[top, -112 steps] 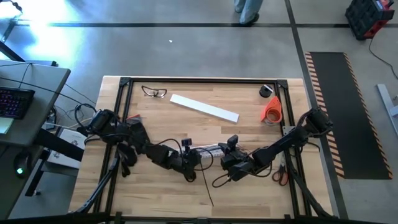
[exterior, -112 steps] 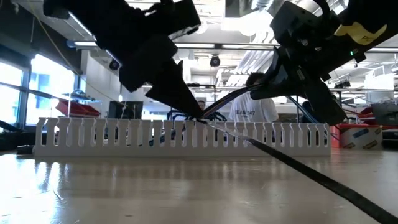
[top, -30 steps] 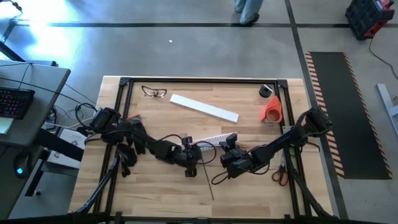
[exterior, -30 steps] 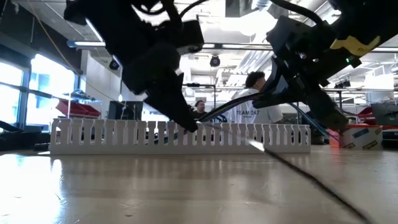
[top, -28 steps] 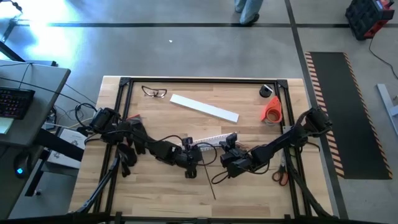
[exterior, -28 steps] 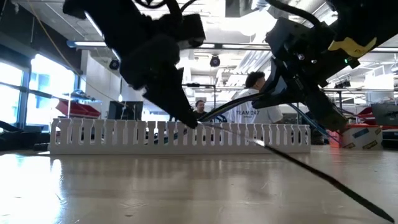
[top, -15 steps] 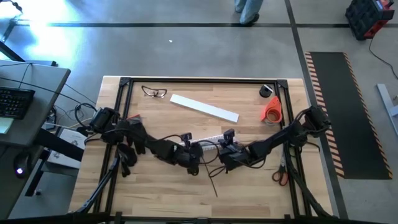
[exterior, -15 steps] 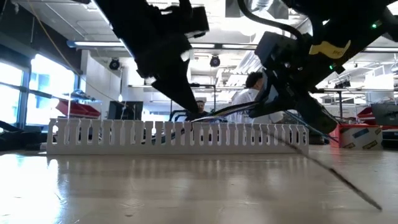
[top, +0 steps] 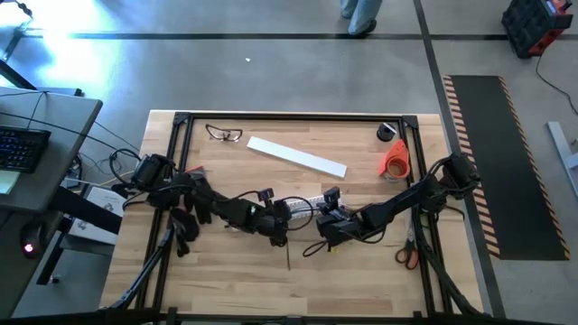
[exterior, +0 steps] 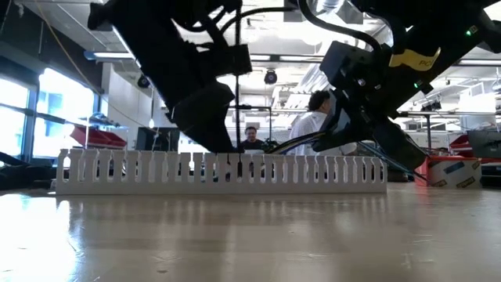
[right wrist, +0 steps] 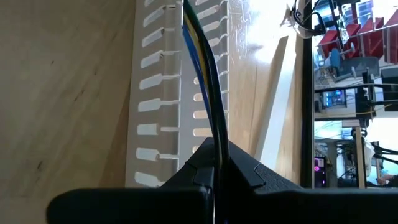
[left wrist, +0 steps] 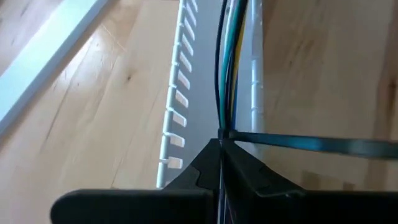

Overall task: Ziptie cables
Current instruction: Put the ziptied cables into the the white cable duct

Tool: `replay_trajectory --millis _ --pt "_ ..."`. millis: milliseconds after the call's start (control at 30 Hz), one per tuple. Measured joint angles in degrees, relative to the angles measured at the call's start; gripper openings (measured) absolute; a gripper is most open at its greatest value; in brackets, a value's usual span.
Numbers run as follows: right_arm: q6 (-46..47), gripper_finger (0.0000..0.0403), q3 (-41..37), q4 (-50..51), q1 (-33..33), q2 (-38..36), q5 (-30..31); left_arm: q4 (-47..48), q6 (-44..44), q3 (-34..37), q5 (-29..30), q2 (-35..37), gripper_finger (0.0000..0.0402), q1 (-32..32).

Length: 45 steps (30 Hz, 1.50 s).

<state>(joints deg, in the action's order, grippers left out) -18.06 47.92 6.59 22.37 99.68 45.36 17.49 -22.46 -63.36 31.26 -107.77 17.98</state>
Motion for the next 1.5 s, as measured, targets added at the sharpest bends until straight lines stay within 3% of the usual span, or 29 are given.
replay_trajectory --millis 400,667,900,1500 --pt "0.01 0.0000 0.00 -0.05 0.00 0.00 0.02 -2.97 4.59 1.29 -0.53 1.35 0.0000 1.33" --pt "0.02 0.0000 0.00 -0.09 0.00 0.00 0.03 -2.16 4.67 1.28 2.28 4.59 0.0000 1.32" --pt "0.02 0.0000 0.00 -0.40 0.00 0.00 0.07 -6.78 7.17 1.25 -3.84 3.36 0.0000 1.16" --pt "0.03 0.0000 0.00 -0.48 0.06 0.00 0.13 -8.09 6.64 2.05 -5.24 0.20 0.0000 1.16"
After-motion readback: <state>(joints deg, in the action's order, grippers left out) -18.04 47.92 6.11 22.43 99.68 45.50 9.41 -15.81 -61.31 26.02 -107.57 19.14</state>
